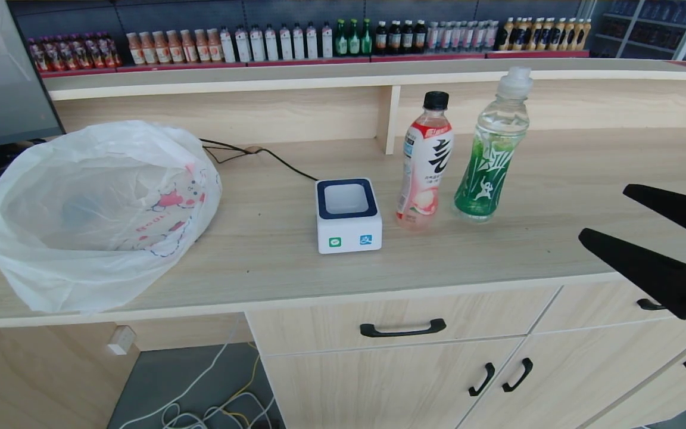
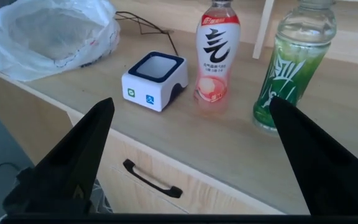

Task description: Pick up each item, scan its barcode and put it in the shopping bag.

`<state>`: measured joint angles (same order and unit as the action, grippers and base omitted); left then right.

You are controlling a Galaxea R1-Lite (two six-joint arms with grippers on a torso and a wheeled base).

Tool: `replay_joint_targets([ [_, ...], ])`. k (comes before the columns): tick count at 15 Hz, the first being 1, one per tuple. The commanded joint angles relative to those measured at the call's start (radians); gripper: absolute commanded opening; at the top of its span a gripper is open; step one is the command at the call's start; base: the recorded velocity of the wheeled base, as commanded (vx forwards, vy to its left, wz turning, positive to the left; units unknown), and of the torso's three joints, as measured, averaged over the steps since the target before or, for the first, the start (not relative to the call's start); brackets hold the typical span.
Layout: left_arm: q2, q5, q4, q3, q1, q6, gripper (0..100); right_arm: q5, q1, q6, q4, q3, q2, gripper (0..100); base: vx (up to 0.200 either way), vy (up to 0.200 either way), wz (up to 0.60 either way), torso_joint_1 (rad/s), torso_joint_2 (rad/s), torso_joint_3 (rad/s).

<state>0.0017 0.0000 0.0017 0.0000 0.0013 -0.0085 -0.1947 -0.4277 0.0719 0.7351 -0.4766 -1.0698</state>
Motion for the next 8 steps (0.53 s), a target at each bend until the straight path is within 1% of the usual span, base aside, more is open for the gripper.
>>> replay_joint_targets([
  [1,0.000,0.000,0.000,0.000,0.000,-0.001,100,0.089,-0.100,-0.009,0.001,-0.039,-0.070,100,0.000,0.000,0.00,0.000,0.00,0.000],
  [2,0.000,0.000,0.000,0.000,0.000,-0.001,100,0.089,-0.100,-0.009,0.001,-0.039,-0.070,100,0.000,0.000,0.00,0.000,0.00,0.000],
  [3,0.000,0.000,0.000,0.000,0.000,-0.001,100,0.144,-0.137,-0.017,0.003,-0.063,-0.111,100,0.000,0.000,0.00,0.000,0.00,0.000],
  [5,0.000,0.000,0.000,0.000,0.000,-0.001,100,0.162,-0.148,-0.034,0.015,-0.100,-0.147,100,0.000,0.000,0.00,0.000,0.00,0.000],
  [7,0.000,0.000,0.000,0.000,0.000,-0.001,100,0.230,-0.195,-0.081,0.021,-0.145,-0.183,100,0.000,0.000,0.00,0.000,0.00,0.000],
  [8,0.000,0.000,0.000,0.000,0.000,-0.001,100,0.291,-0.214,-0.093,0.021,-0.178,-0.203,100,0.000,0.000,0.00,0.000,0.00,0.000],
])
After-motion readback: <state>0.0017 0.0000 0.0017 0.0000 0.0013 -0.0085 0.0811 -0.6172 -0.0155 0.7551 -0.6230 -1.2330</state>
